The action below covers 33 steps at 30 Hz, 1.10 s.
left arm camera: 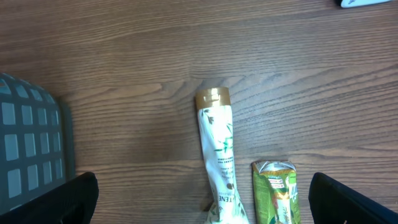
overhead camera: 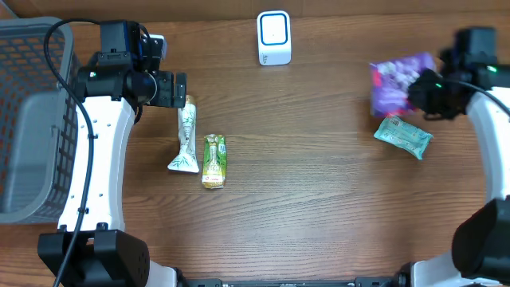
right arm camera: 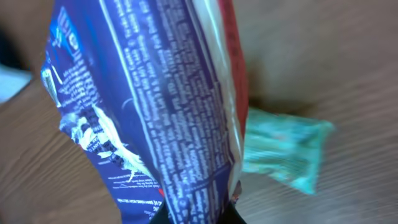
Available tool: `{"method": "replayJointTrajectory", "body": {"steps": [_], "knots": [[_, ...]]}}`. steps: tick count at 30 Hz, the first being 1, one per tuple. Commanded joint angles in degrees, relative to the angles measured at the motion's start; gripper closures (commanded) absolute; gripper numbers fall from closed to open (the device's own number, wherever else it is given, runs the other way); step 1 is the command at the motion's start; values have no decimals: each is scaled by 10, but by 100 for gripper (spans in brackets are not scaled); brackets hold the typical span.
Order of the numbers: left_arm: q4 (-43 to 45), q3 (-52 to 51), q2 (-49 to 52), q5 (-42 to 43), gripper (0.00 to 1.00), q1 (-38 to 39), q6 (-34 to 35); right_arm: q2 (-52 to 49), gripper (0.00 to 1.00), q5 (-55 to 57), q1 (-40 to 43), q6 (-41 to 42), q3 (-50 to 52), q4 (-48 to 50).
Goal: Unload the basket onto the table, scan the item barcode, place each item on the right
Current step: 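Move the purple box right and place it on the packet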
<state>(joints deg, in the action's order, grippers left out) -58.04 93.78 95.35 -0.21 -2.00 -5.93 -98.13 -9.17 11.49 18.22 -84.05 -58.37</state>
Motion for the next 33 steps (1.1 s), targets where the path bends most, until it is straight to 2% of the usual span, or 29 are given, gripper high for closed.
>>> {"method": "replayJointTrajectory", "body": {"steps": [1,3,4,7,8,16,18,22,28,32,33], "knots": [[0,4,-13,0,0,-2,10,-1,96,-42,62,33,69,35],[0,4,-13,0,0,-2,10,-1,96,-87,89,33,99,54],[0,4,-13,0,0,-2,10,-1,91,-100,95,33,105,55],[0,4,-13,0,0,-2,10,0,57,-107,100,32,107,43],[0,4,-13,0,0,-2,10,0,53,-109,100,32,104,36],[0,4,-13,0,0,-2,10,19,51,-130,96,23,20,-40],[0,4,-13,0,0,-2,10,28,45,-131,90,14,-10,-64],[0,4,-13,0,0,-2,10,47,25,-141,63,12,-56,-94],[0,4,-13,0,1,-2,10,48,6,-184,-53,15,-55,-59],[0,4,-13,0,0,-2,10,26,5,-183,-171,37,-47,-1],[0,4,-13,0,1,-2,10,16,8,-183,-205,53,-42,18]]}}
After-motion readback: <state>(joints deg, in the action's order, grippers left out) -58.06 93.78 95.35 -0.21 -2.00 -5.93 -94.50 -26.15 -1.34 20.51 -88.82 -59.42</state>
